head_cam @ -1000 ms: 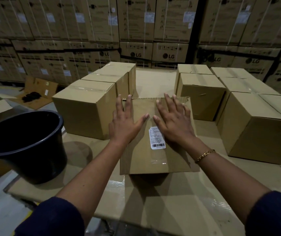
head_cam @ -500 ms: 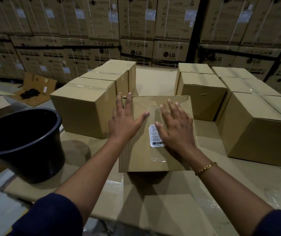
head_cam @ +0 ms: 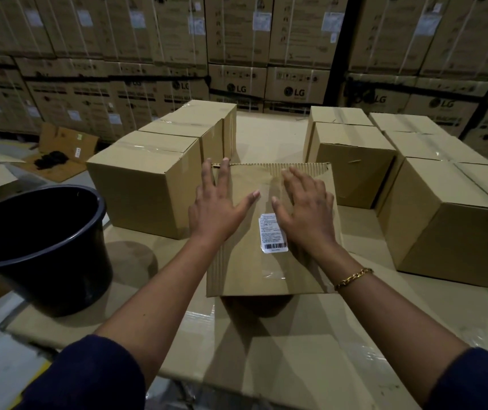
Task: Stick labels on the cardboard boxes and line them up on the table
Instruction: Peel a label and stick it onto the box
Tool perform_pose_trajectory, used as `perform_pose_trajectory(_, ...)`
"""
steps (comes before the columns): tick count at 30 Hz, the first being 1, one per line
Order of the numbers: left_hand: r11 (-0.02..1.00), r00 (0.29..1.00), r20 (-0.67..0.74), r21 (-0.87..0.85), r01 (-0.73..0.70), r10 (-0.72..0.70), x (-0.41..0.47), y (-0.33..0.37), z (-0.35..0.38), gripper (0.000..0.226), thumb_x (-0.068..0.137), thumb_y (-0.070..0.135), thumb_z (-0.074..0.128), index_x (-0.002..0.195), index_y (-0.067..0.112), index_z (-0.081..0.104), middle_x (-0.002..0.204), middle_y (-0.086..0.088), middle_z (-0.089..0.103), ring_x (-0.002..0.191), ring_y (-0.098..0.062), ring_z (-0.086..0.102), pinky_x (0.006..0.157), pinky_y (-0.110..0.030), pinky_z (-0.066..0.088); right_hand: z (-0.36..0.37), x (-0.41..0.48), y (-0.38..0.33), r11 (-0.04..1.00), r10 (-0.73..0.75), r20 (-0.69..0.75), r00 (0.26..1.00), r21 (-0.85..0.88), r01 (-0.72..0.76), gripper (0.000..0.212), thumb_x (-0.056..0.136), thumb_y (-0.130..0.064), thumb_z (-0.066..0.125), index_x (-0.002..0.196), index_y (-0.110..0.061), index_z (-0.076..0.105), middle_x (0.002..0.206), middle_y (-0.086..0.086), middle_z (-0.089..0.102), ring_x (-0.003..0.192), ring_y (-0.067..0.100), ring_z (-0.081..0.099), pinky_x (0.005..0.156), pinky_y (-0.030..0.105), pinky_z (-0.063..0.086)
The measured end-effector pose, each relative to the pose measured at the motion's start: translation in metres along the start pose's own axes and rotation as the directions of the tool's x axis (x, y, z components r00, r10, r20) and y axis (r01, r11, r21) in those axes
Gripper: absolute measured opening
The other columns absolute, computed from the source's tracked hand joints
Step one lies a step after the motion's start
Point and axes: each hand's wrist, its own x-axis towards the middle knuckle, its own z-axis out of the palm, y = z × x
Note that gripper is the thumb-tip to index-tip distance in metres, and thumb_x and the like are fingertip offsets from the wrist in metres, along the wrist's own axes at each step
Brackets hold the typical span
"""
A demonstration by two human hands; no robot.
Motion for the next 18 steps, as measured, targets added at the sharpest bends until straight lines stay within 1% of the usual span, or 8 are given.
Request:
perform_pose_trajectory(1,1.0,1.0,-0.002,-0.001,0.0,0.0,0.0,0.0,0.0,0.096,0.087,0.085,0.035,0.161,0.036,-0.002,0.169,0.001,-0.008,0.147,-0.036,0.03,0.101,-0.05,0.044,-0.001,0.004,-0.001,1.0,-0.001,-0.005,1.0,-0.018,0.001,0.06,0.097,-0.043,0.055,0.152,-0.025,0.042,0.156,-0.001,0.041,0.135,0.024,0.037,0.102,0.043,0.034)
perform_pose_trajectory(2,1.0,1.0,-0.003,-0.002,-0.001,0.001,0.0,0.0,0.0,0.096,0.087,0.085,0.035,0.161,0.036,-0.002,0.169,0.001,-0.008,0.147,-0.036,0.03,0.101,-0.05,0.044,-0.001,0.006,-0.002,1.0,-0.002,-0.008,1.0,-0.03,0.001,0.058,0.096,-0.044,0.055,0.15,-0.024,0.045,0.154,-0.001,0.043,0.134,0.024,0.038,0.101,0.042,0.034)
perform_pose_trajectory(6,1.0,1.0,-0.001,0.003,-0.001,0.001,-0.001,0.001,0.0,0.096,0.087,0.084,0.035,0.161,0.035,-0.001,0.169,0.0,-0.007,0.146,-0.036,0.031,0.1,-0.05,0.045,-0.001,0.014,-0.002,1.0,-0.018,-0.058,0.998,-0.02,0.016,0.035,0.094,-0.041,0.059,0.125,-0.026,0.065,0.142,-0.001,0.054,0.129,0.025,0.043,0.1,0.044,0.038)
perform_pose_trajectory(9,1.0,1.0,0.001,0.007,0.002,-0.002,-0.002,0.001,-0.002,0.096,0.086,0.085,0.035,0.161,0.035,-0.001,0.169,0.0,-0.007,0.145,-0.036,0.032,0.097,-0.049,0.046,-0.002,0.02,-0.002,1.0,-0.02,-0.094,0.995,-0.013,0.019,0.021,0.092,-0.037,0.061,0.108,-0.026,0.068,0.132,-0.004,0.058,0.122,0.024,0.047,0.097,0.044,0.039)
perform_pose_trajectory(12,1.0,1.0,0.015,0.001,0.007,-0.007,-0.003,0.003,-0.003,0.098,0.086,0.085,0.036,0.16,0.036,-0.004,0.169,0.0,-0.009,0.146,-0.036,0.031,0.098,-0.049,0.046,-0.001,0.02,-0.002,1.0,-0.027,-0.104,0.994,-0.008,0.026,0.014,0.092,-0.035,0.062,0.101,-0.027,0.068,0.126,-0.006,0.059,0.118,0.021,0.048,0.095,0.041,0.038)
perform_pose_trajectory(14,1.0,1.0,0.03,-0.014,0.003,-0.003,-0.003,0.003,-0.005,0.105,0.081,0.089,0.038,0.16,0.037,-0.006,0.169,0.001,-0.012,0.147,-0.037,0.029,0.1,-0.05,0.045,-0.002,0.021,-0.002,1.0,-0.01,-0.1,0.995,0.017,0.011,0.012,0.093,-0.034,0.061,0.1,-0.028,0.068,0.125,-0.008,0.06,0.119,0.02,0.047,0.095,0.04,0.037)
perform_pose_trajectory(18,0.998,0.996,0.074,-0.042,-0.038,0.041,-0.004,-0.001,-0.009,0.134,0.058,0.102,0.047,0.16,0.037,-0.011,0.166,0.005,-0.026,0.151,-0.036,0.022,0.105,-0.053,0.042,-0.006,0.029,-0.004,0.999,0.033,-0.047,0.998,0.015,-0.032,0.012,0.094,-0.036,0.062,0.102,-0.031,0.069,0.125,-0.01,0.058,0.12,0.018,0.045,0.095,0.039,0.037)
